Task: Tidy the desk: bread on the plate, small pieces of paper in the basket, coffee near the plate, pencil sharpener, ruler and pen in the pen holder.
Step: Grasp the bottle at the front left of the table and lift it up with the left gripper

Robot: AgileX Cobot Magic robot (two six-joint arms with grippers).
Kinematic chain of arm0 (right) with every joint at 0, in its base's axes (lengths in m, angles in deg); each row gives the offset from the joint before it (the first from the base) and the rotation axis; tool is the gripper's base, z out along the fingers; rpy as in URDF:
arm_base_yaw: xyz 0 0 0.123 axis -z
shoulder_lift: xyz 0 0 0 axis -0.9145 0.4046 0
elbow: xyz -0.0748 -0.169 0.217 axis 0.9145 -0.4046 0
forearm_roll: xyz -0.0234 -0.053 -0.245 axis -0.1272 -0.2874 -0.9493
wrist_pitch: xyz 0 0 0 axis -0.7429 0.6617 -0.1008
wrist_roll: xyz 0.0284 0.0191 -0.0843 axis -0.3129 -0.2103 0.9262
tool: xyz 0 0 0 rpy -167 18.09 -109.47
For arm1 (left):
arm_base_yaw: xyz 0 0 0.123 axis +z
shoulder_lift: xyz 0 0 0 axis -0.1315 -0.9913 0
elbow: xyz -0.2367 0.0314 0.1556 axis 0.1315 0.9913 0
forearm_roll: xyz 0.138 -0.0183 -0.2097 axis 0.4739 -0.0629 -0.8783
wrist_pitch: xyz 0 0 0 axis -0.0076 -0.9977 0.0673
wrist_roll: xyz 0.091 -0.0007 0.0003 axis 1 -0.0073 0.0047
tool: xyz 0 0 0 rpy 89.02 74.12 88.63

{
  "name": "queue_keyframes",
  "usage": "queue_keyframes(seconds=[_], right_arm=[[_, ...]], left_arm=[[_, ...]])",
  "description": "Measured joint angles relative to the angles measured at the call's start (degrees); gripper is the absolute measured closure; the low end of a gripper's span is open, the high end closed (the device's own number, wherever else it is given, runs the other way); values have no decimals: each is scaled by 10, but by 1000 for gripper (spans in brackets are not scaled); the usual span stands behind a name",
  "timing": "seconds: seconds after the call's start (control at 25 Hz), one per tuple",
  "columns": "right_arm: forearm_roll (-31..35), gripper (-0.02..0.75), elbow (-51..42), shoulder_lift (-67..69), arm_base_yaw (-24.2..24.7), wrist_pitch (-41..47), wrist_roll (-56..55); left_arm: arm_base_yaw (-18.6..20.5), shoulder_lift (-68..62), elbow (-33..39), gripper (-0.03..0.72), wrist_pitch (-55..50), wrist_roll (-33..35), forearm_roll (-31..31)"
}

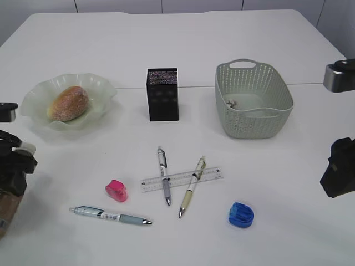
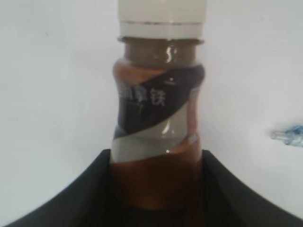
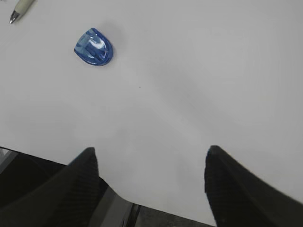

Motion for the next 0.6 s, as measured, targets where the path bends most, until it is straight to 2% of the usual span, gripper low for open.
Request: queue_keyframes(seconds=[0.24,0.6], right_arm=[[0,225,0,0,0,0,0],[0,225,0,0,0,2,0]], left_arm=[[-11,134,47,314,98,46,-27],[-16,388,222,314,339,77,-60]])
